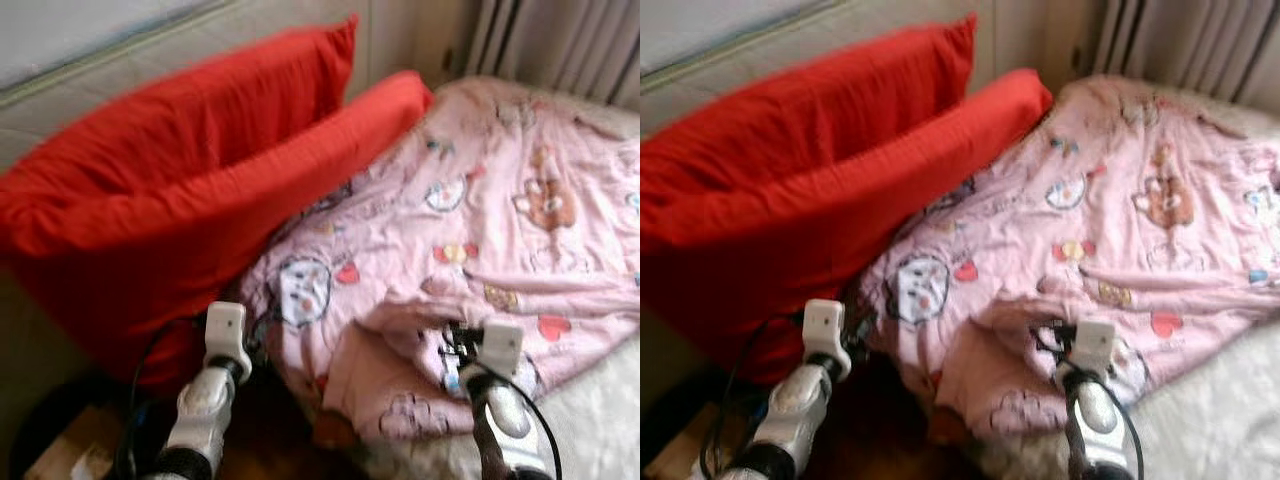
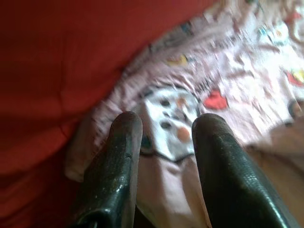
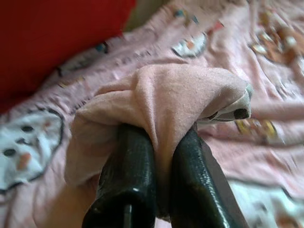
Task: Clean up the room
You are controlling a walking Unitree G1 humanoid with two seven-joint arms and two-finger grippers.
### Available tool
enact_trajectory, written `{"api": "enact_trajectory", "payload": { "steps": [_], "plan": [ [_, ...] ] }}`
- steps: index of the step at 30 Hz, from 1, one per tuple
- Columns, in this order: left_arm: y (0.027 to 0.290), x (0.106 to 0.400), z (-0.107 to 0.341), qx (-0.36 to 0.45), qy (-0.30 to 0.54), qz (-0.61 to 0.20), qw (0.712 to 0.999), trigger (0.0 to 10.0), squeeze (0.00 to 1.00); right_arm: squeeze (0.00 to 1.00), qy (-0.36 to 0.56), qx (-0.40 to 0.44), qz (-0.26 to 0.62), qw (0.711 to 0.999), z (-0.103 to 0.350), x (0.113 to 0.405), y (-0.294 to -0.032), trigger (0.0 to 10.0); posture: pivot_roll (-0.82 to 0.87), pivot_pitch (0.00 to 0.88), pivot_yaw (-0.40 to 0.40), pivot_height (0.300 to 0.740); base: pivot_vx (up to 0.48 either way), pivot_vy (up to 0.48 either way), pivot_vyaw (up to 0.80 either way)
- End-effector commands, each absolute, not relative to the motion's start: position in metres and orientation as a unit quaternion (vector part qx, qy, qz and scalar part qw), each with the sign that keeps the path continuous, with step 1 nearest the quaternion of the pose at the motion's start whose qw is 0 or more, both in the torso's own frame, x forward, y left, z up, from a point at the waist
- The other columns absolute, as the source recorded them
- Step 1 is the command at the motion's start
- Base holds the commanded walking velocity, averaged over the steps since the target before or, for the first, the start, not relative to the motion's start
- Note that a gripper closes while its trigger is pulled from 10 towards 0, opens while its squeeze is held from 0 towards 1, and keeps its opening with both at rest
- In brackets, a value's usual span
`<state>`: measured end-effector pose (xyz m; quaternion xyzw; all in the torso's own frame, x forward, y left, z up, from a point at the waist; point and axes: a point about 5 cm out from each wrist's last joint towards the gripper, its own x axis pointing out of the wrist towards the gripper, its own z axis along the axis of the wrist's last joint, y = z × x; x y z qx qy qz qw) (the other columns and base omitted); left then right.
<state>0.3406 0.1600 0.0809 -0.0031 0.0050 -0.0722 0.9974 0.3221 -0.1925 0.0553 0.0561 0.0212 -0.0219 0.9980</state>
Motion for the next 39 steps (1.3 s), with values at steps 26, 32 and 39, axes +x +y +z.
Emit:
{"api": "enact_trajectory", "payload": {
  "steps": [26,32,39],
  "plan": [
    [0.165,0.341,0.077,-0.015,0.009,-0.059,0.998,10.0,0.00,0.00,0.045,0.057,-0.029,0.997,0.053,0.326,-0.188,10.0,-0.05,0.000,0.010,0.740,0.000,0.000,0.00],
    [0.166,0.339,0.074,-0.014,0.010,-0.062,0.998,10.0,0.00,0.00,0.051,0.056,-0.060,0.995,0.050,0.323,-0.195,10.0,-0.05,0.000,0.017,0.740,0.000,0.000,0.00],
    [0.166,0.339,0.074,-0.013,0.010,-0.065,0.998,10.0,0.00,0.00,0.052,0.055,-0.075,0.994,0.049,0.322,-0.198,10.0,-0.06,0.000,0.024,0.740,0.000,0.000,0.00]
  ]
}}
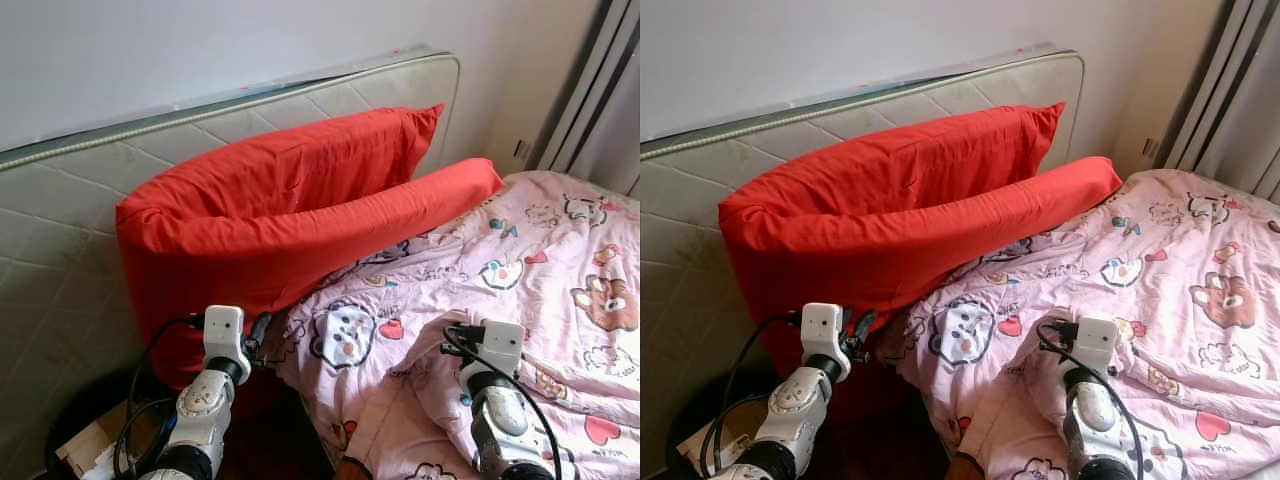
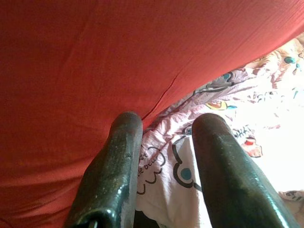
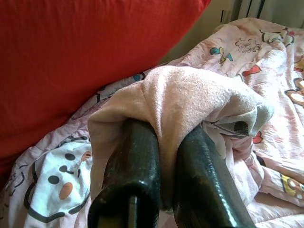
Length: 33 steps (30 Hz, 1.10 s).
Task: Clean up the room
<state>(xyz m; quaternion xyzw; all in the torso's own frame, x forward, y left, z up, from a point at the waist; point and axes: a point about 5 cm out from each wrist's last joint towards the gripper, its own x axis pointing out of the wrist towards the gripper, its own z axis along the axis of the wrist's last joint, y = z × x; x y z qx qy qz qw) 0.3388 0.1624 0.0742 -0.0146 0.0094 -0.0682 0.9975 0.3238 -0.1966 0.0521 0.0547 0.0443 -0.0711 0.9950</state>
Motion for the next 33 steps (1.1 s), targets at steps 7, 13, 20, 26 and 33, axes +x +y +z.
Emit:
{"api": "enact_trajectory", "payload": {
  "steps": [7,13,20,26,33],
  "plan": [
    [0.1661,0.3411,0.0770,-0.013,0.007,-0.068,0.998,10.0,0.00,0.00,0.050,0.054,-0.079,0.994,0.0511,0.3237,-0.1979,10.0,-0.05,0.007,0.026,0.740,0.000,0.000,0.00],
    [0.1664,0.3414,0.0772,-0.013,0.007,-0.067,0.998,10.0,0.00,0.00,0.051,0.054,-0.080,0.994,0.0502,0.3230,-0.1981,10.0,-0.05,0.011,0.026,0.740,0.000,0.000,0.00],
    [0.1668,0.3415,0.0774,-0.013,0.007,-0.066,0.998,10.0,0.00,0.00,0.052,0.054,-0.080,0.994,0.0498,0.3229,-0.1975,10.0,-0.05,0.014,0.025,0.740,0.000,0.000,0.00],
    [0.1668,0.3415,0.0774,-0.013,0.007,-0.066,0.998,10.0,0.00,0.00,0.052,0.054,-0.080,0.994,0.0498,0.3229,-0.1975,10.0,-0.05,0.014,0.025,0.740,0.000,0.000,0.00],
    [0.1670,0.3416,0.0777,-0.014,0.006,-0.066,0.998,10.0,0.00,0.00,0.052,0.054,-0.078,0.994,0.0498,0.3231,-0.1966,10.0,-0.05,0.017,0.023,0.740,0.000,0.000,0.00]
  ]
}}
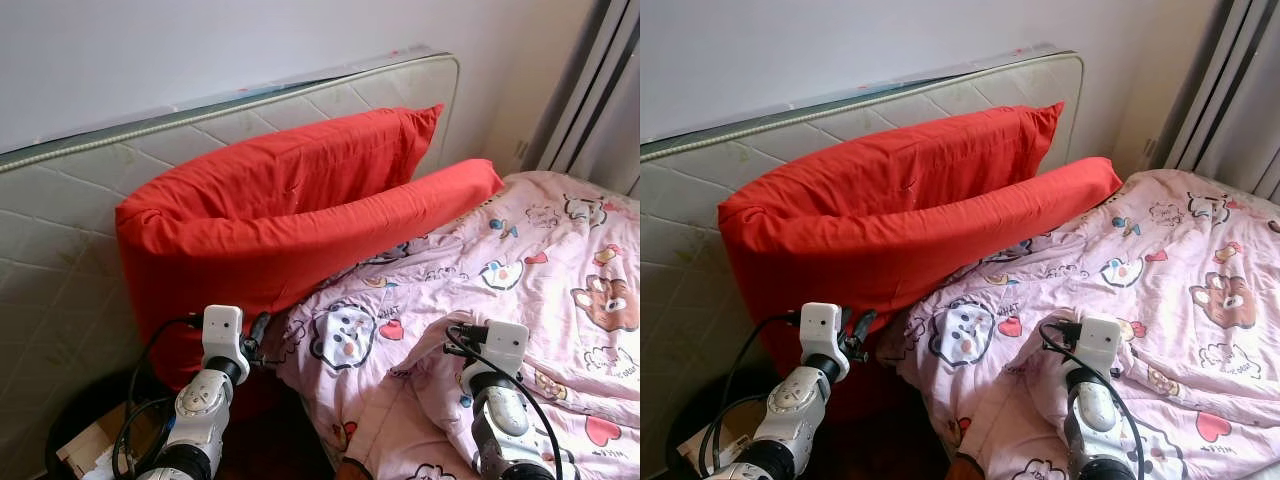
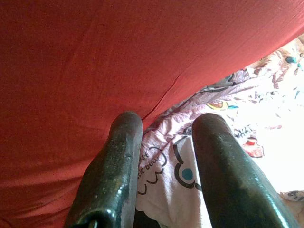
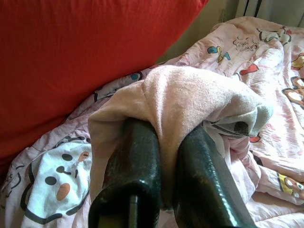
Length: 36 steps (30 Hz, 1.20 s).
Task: Clean up the room
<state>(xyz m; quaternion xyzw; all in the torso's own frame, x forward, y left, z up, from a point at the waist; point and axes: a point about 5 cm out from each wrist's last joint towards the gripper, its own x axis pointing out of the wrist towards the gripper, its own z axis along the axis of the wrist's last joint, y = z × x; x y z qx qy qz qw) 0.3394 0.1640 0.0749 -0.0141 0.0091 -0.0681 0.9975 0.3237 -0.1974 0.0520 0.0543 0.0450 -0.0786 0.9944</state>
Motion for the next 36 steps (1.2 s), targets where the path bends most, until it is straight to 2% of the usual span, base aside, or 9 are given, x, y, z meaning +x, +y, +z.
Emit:
{"api": "enact_trajectory", "payload": {
  "steps": [1,36],
  "plan": [
    [0.1670,0.3417,0.0779,-0.014,0.005,-0.065,0.998,10.0,0.00,0.00,0.052,0.054,-0.077,0.994,0.0499,0.3232,-0.1960,10.0,-0.05,0.017,0.023,0.740,0.000,0.000,0.00],
    [0.1692,0.3435,0.0816,-0.014,-0.002,-0.064,0.998,10.0,0.00,0.00,0.054,0.050,-0.091,0.993,0.0485,0.3221,-0.1948,10.0,-0.05,0.045,0.030,0.740,-0.248,0.000,0.00]
  ]
}}
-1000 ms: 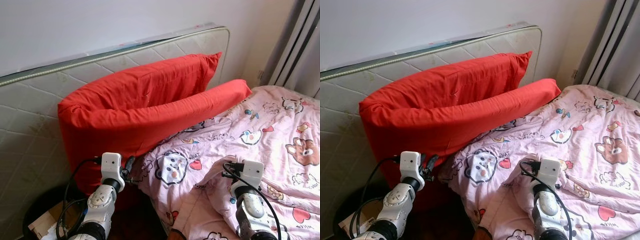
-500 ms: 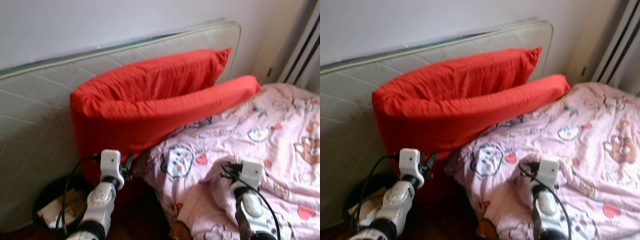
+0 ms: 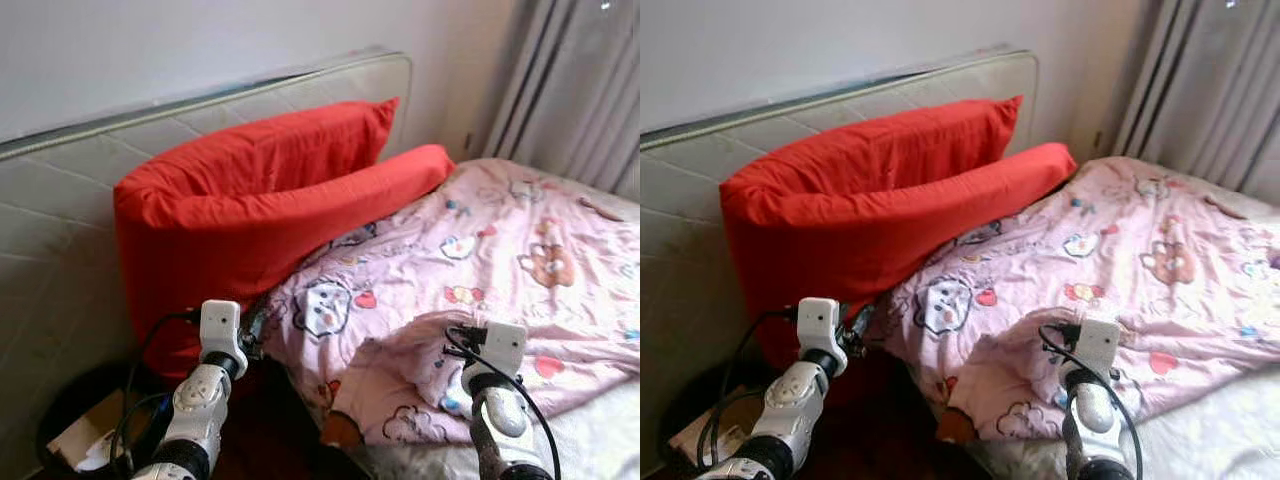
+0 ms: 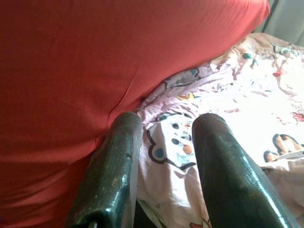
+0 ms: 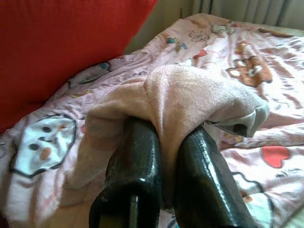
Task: Clean up the room
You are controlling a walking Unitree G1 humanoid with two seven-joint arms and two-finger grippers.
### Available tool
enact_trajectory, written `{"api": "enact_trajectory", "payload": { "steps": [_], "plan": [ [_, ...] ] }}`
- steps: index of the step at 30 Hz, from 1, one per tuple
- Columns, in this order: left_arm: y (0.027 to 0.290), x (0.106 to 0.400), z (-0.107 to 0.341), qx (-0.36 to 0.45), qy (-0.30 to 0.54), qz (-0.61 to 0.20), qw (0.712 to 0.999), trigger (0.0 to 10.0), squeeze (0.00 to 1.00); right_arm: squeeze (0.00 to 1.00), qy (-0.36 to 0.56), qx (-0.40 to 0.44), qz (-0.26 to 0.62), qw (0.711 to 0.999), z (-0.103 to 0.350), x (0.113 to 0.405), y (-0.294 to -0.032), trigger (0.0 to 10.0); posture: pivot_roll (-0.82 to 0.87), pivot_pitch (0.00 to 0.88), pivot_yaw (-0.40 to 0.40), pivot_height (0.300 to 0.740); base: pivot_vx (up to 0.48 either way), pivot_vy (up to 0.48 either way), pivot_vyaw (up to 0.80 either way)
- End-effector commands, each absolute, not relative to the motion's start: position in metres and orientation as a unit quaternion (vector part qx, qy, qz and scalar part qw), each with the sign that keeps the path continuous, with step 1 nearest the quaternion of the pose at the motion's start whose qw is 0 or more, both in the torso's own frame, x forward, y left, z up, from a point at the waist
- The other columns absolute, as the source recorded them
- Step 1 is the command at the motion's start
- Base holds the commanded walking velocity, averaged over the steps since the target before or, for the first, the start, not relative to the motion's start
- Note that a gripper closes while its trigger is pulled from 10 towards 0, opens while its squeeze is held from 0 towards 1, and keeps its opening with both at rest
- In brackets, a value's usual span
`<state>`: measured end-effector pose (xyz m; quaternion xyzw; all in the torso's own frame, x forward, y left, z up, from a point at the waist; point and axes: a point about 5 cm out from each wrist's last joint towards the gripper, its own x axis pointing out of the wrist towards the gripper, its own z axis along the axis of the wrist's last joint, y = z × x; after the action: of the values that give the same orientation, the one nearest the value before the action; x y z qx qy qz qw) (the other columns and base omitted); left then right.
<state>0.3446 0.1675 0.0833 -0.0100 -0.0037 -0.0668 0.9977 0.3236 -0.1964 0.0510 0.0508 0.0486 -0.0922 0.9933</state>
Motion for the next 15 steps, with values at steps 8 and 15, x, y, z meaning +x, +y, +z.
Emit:
{"api": "enact_trajectory", "payload": {
  "steps": [8,15],
  "plan": [
    [0.1696,0.3439,0.0822,-0.014,-0.003,-0.064,0.998,10.0,0.00,0.00,0.055,0.049,-0.087,0.993,0.0475,0.3218,-0.1913,10.0,-0.04,0.044,0.031,0.740,-0.248,0.000,0.00],
    [0.1701,0.3437,0.0821,-0.013,-0.002,-0.064,0.998,10.0,0.00,0.00,0.054,0.048,-0.089,0.993,0.0479,0.3221,-0.1915,10.0,-0.05,0.040,0.033,0.740,-0.247,0.000,0.00]
  ]
}}
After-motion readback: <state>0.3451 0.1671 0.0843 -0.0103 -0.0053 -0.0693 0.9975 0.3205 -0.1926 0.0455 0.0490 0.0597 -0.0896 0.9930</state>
